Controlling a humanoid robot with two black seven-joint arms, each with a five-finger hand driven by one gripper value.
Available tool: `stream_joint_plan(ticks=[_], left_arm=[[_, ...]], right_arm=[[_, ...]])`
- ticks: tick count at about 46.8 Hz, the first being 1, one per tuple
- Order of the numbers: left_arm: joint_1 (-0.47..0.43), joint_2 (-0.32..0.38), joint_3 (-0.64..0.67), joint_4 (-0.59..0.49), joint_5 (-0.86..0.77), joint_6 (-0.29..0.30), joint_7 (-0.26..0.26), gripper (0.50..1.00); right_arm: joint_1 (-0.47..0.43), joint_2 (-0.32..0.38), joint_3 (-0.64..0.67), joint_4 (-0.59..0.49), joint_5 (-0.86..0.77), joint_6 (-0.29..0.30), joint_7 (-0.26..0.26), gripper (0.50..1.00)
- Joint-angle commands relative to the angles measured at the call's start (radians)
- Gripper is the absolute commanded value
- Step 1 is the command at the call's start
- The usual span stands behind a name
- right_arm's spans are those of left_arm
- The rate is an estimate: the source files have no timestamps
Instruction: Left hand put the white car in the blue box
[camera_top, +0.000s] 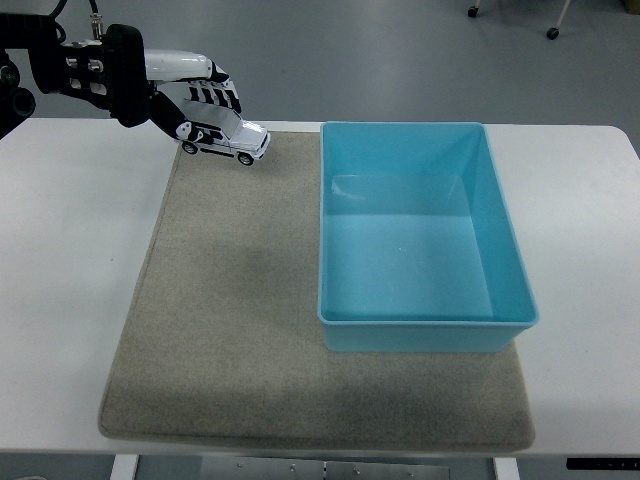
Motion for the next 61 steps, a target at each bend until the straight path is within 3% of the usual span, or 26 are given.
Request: stream_joint_plan(ticks=[1,20,29,35,43,56,61], left_arm=[[-0.041,-0.020,-0.005,-0.003,-0.006,-0.028,0.004,0.500],[-0.135,-0.250,-0.009,0.004,-0.017,-0.065,0.040,0.500],[-0.118,-0.405,-0.008,0.038,-0.014,-0.057,0.072,0.500],[-0.100,-0.466,0.002,0.049,-0.007,-0.054,0.106,0.500],[-0.075,-0.502,0.005,0.055,0.003,-0.053,0.146,0.500],[-0.045,-0.520,0.032,0.055,0.003,-0.051,0.169,0.500],[-0.041,-0.518,0.032,0.055,-0.002,-0.025,0.170,0.500]], right_arm=[[0.000,0.000,0.000,0.000,0.000,0.000,0.000,0.936],[0.000,0.000,0.000,0.000,0.000,0.000,0.000,0.936],[0.000,0.000,0.000,0.000,0.000,0.000,0.000,0.936],[0.000,0.000,0.000,0.000,0.000,0.000,0.000,0.936],[0.000,0.000,0.002,0.000,0.000,0.000,0.000,0.936],[0.000,0.000,0.000,0.000,0.000,0.000,0.000,0.936],[0.000,0.000,0.000,0.000,0.000,0.000,0.000,0.936]])
